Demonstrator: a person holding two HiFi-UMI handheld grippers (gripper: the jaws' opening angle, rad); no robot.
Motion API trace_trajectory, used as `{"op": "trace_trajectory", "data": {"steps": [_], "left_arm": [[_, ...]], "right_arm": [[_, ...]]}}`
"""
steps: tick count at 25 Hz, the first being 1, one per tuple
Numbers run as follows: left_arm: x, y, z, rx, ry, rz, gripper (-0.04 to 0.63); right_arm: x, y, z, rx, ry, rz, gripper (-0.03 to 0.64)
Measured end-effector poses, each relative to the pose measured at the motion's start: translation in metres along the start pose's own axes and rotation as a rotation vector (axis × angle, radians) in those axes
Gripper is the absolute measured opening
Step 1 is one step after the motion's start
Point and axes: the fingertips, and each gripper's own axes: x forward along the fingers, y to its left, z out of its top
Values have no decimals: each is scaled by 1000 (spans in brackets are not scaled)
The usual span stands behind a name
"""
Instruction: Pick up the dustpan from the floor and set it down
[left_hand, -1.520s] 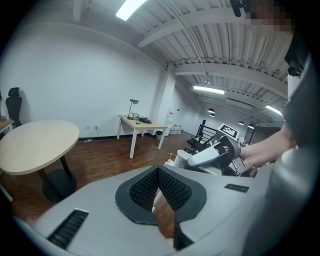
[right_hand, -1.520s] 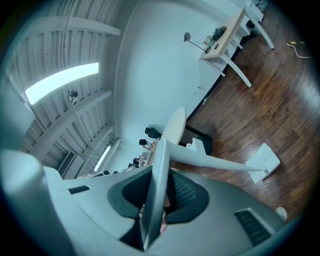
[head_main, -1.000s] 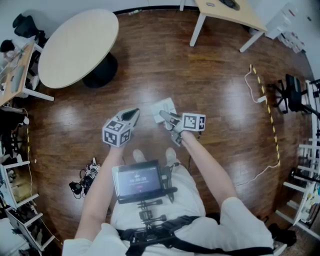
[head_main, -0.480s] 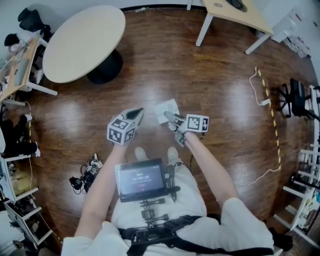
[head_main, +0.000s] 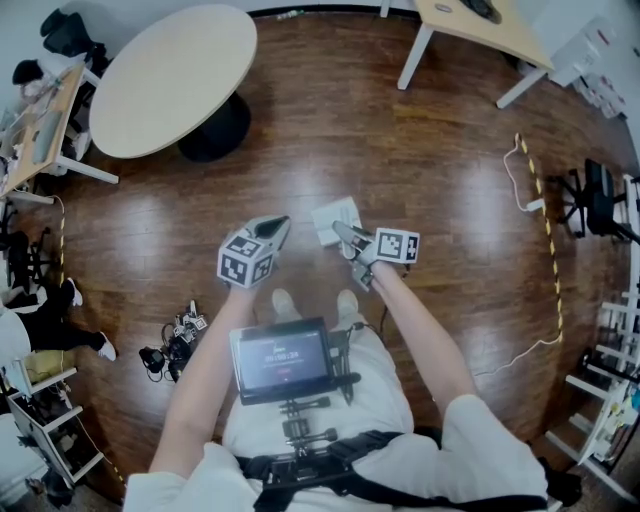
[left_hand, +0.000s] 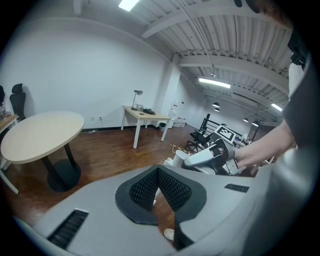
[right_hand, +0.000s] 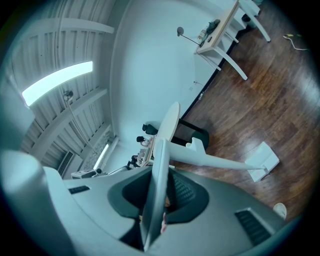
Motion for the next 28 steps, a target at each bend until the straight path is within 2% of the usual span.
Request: {"op": "trace_trajectory", "data": {"steps": [3, 7, 11, 14, 20, 28], "left_arm": [[-1, 2, -3, -4, 6, 6, -5], [-2, 5, -8, -7, 16, 13, -5], [-2, 8, -13, -8, 27, 17, -5], [-1, 9, -16, -7, 34, 19, -5], [5, 11, -22, -9, 49, 21, -5], [7, 16, -28, -9, 62, 22, -5]], "right_arm": [[2, -5, -1, -10, 4, -10, 81], [9, -8, -6, 18, 4, 25, 81], [14, -14, -8, 19, 13, 11, 81], [19, -13, -11, 53, 12, 46, 81], [23, -22, -14, 15, 25, 38, 81], [28, -35, -20, 36, 31, 9, 81]]}}
